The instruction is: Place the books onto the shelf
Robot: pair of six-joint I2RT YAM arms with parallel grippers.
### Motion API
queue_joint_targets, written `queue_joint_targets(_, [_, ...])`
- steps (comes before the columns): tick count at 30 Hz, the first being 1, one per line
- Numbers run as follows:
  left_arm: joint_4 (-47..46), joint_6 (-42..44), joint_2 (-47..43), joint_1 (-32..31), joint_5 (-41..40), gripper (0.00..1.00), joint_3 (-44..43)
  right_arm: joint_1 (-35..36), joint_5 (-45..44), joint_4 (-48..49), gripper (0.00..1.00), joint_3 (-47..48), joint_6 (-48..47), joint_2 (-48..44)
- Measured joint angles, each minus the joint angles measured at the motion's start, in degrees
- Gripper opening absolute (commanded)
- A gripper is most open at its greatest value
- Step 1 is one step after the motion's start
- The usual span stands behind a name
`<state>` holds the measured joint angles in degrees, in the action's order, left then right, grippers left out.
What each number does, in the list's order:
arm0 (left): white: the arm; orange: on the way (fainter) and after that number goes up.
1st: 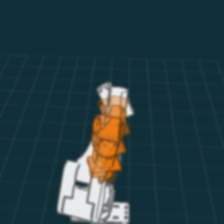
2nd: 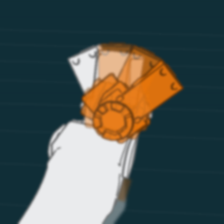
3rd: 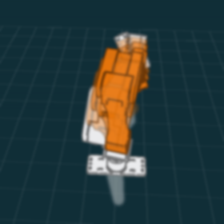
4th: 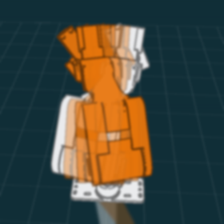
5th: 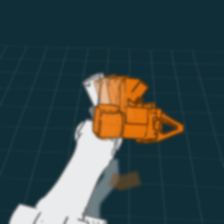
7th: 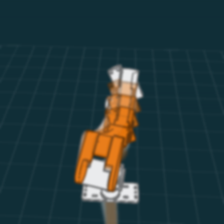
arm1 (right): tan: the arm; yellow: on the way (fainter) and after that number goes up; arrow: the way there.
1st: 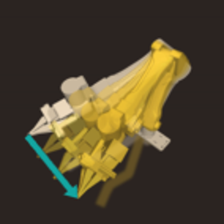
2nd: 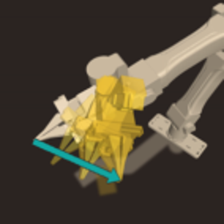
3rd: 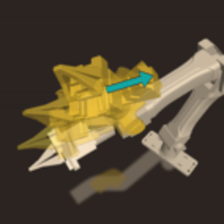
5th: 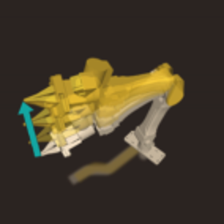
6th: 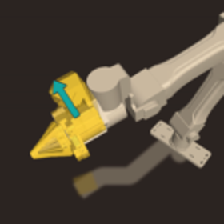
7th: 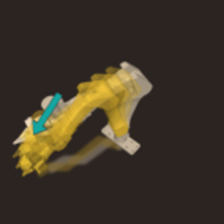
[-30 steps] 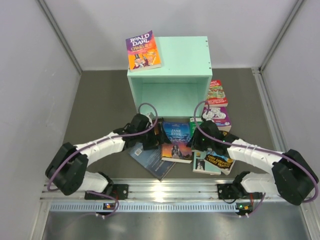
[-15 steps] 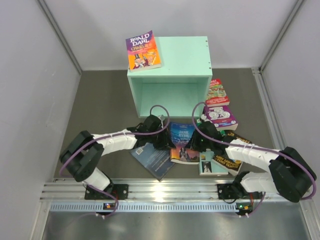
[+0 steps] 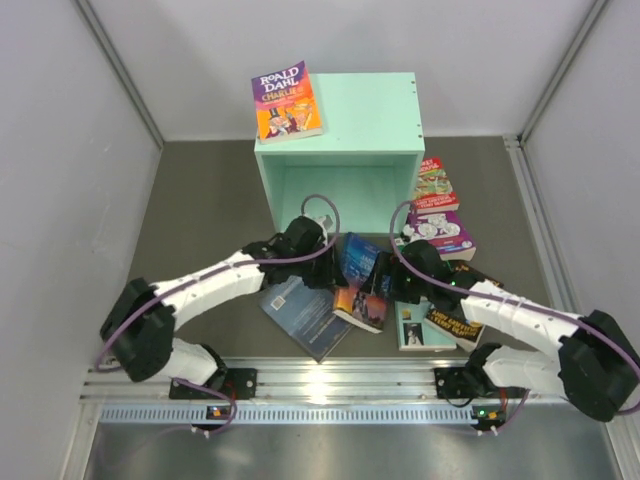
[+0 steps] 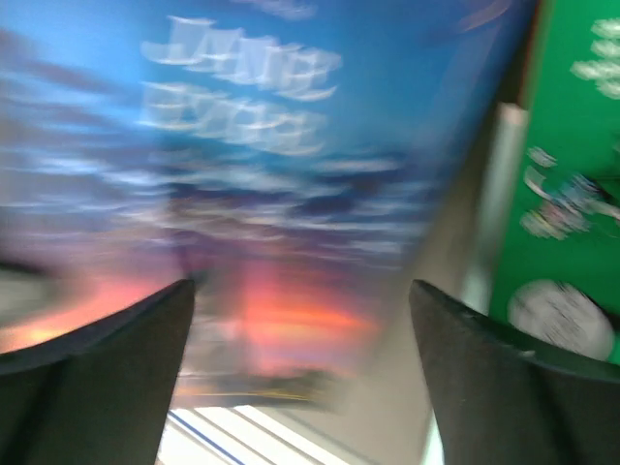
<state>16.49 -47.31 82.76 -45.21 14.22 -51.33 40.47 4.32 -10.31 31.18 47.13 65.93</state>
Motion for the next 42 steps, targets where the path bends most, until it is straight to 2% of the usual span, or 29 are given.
queue_joint_targets(5, [11.2,9.6,-12.7,0.0,-2.9,0.00,-9.1,-0.3,-2.7,-8.2,0.96,0.0,-1.8,-6.9])
queue_joint_targets(11, [18.6,18.5,-18.2,-0.2,0.0,0.00,-22.9,-0.7,-5.0,-13.5,0.96,-1.2,-2.1,-12.3])
queue_joint_targets(17, [21.5,21.8,-17.0,-0.3,0.2,0.00,-32.9,-0.9,-5.3,-15.5,0.96,-4.5,-1.2,-13.2])
queue_joint_targets(25, [22.6,21.8,-13.2,-0.3,-3.6,0.00,-40.5,-0.9,-5.4,-16.3,0.96,-4.9,-0.8,-16.6])
queue_joint_targets(35, [20.7,20.5,-1.8,2.4,-3.7,0.00,-64.2,-0.9,-3.8,-15.1,0.96,-7.4,1.0,-18.7])
queue_joint_targets(39, [16.0,17.3,0.1,4.9,-0.3,0.00,-66.7,-0.9,-2.1,-14.6,0.97,-8.8,1.6,-21.8])
queue_joint_targets(42, [12.7,14.8,-0.1,5.6,1.8,0.00,-64.7,-0.9,2.8,-11.2,0.99,-9.7,3.1,-26.0])
